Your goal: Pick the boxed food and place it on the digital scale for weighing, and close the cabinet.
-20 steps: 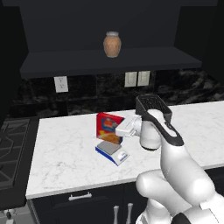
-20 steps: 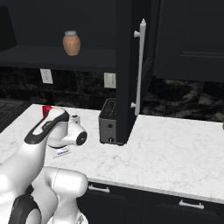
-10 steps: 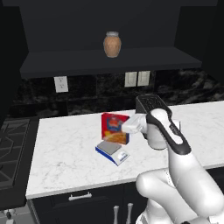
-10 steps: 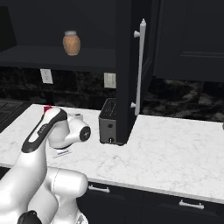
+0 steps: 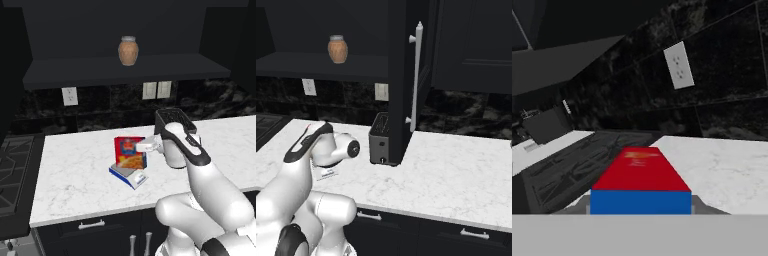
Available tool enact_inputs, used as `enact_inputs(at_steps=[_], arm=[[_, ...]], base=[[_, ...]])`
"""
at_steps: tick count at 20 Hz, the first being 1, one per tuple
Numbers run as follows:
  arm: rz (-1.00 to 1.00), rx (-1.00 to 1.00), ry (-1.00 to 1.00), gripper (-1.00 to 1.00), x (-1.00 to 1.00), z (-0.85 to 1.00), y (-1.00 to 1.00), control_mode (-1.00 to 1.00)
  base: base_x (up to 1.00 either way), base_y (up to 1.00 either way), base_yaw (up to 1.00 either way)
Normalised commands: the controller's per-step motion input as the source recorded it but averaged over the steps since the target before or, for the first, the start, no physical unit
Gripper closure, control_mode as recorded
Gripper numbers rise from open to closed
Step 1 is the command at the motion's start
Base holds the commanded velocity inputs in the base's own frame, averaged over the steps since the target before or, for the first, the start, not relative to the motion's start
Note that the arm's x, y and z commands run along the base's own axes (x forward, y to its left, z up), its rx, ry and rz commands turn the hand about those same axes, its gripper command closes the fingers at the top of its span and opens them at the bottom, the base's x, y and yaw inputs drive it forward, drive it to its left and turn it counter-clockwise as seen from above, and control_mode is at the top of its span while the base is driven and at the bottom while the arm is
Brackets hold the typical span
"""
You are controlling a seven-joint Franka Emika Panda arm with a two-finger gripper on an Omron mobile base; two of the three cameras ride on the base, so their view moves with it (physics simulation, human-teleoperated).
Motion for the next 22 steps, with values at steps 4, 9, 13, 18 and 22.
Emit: enact_inputs(at_steps=[4,9,13,18,22], arm=[[0.02,0.00,-0.13,1.00,0.09,-0.40,0.01,-1.00],[0.00,0.00,-0.22,1.00,0.18,-0.39,0.02,-1.00],[0.00,0.00,-0.07,1.00,0.22,-0.21,0.02,-1.00],[0.00,0.02,-0.01,1.00,0.02,-0.09,0.12,-1.00],[0.00,0.05,0.00,1.00,0.00,-0.08,0.00,-1.00]], base=[[0.00,0.00,0.00],[0.00,0.00,0.00],[0.00,0.00,0.00],[0.00,0.00,0.00],[0.00,0.00,0.00]])
